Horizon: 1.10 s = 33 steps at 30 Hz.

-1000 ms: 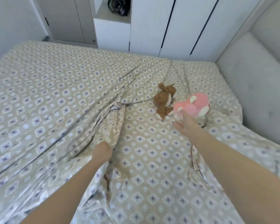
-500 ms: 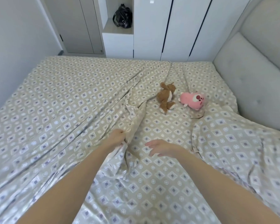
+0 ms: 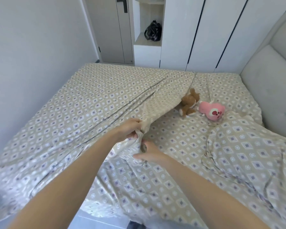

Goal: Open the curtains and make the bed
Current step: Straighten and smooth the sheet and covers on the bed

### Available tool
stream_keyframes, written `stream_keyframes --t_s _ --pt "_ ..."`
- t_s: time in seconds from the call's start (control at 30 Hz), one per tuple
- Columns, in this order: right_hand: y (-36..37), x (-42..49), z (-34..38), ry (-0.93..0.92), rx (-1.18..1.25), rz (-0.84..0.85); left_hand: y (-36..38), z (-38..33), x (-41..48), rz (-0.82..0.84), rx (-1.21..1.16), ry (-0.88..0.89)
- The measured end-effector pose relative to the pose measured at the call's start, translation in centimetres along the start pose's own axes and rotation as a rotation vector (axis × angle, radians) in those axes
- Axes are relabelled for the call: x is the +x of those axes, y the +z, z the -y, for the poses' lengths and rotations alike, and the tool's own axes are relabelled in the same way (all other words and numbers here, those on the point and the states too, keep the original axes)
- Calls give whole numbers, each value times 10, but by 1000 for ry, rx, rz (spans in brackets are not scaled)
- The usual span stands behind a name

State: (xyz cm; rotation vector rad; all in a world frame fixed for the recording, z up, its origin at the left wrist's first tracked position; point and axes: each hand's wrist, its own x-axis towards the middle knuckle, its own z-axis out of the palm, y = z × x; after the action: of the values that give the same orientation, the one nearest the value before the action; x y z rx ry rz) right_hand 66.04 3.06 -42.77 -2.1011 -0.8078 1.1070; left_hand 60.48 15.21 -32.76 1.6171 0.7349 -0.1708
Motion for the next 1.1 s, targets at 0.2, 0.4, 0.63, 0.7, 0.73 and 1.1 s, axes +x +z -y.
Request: stream_keyframes --t_s 0.2,0.4,0.63,0.7,0.73,1.1 --pt "-14 -63 1 -135 86 -60 35 -15 -48 24 -120 84" --pt "-14 -128 -18 -123 136 6 78 -29 -82 -42 -126 122" --pt "-9 -193 -44 219 334 77 130 -25 -102 -33 -36 128" --pt "-8 -212 -60 291 372 49 140 -11 -112 -47 -51 116" --pt "-5 -230 -64 326 370 11 145 -1 -120 -53 -65 103" --pt "22 -321 -112 420 563 96 146 121 -193 -24 263 41"
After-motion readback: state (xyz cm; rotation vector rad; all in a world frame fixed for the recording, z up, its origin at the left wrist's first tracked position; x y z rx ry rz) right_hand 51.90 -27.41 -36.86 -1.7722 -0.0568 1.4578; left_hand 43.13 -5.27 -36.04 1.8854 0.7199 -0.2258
